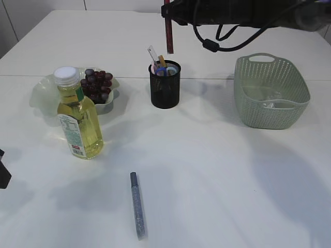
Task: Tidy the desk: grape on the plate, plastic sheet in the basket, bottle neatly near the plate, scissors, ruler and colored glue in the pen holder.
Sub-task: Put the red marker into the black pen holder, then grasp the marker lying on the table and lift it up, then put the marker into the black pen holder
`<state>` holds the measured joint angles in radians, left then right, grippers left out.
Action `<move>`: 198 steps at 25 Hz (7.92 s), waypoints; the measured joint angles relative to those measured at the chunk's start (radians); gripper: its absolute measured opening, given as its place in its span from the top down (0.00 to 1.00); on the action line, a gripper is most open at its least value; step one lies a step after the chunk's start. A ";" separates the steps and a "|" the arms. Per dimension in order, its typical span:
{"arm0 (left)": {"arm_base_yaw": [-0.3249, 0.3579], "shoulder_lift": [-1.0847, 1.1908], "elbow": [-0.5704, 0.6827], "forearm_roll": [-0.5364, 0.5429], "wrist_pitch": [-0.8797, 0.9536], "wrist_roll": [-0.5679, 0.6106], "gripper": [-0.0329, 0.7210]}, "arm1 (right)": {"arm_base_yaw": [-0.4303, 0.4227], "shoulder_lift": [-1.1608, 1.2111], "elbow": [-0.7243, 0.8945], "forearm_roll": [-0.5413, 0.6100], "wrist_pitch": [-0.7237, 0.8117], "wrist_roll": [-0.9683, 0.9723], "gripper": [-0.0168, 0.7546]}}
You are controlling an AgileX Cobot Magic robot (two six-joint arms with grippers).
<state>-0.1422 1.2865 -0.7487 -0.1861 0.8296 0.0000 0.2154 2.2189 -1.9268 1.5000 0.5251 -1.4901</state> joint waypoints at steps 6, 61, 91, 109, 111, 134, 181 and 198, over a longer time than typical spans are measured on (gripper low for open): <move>0.000 0.000 0.000 0.006 0.001 0.000 0.41 | 0.000 0.104 -0.079 0.124 -0.022 -0.210 0.82; 0.000 0.000 0.000 0.010 -0.058 0.000 0.41 | 0.469 -0.111 -0.032 -1.388 0.719 1.820 0.42; 0.000 0.000 0.000 0.010 -0.079 0.000 0.41 | 0.589 -0.009 0.187 -1.423 0.636 2.134 0.43; 0.000 0.000 0.000 0.010 -0.081 0.000 0.41 | 0.588 0.071 0.187 -1.456 0.563 2.120 0.43; 0.000 0.000 0.000 0.010 -0.081 0.000 0.41 | 0.588 0.075 0.187 -1.456 0.561 2.116 0.43; 0.000 0.000 0.000 0.010 -0.083 0.000 0.41 | 0.588 0.080 0.187 -1.486 0.564 2.109 0.81; 0.000 0.000 0.000 -0.035 -0.031 0.000 0.41 | -0.012 -0.051 0.094 -0.187 0.199 0.331 0.84; 0.000 0.000 0.000 -0.024 -0.060 0.000 0.41 | -0.012 0.187 -0.165 0.029 0.024 -0.084 0.84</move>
<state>-0.1422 1.2865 -0.7487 -0.2101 0.7694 0.0000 0.2031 2.4061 -2.0921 1.5287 0.5488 -1.5742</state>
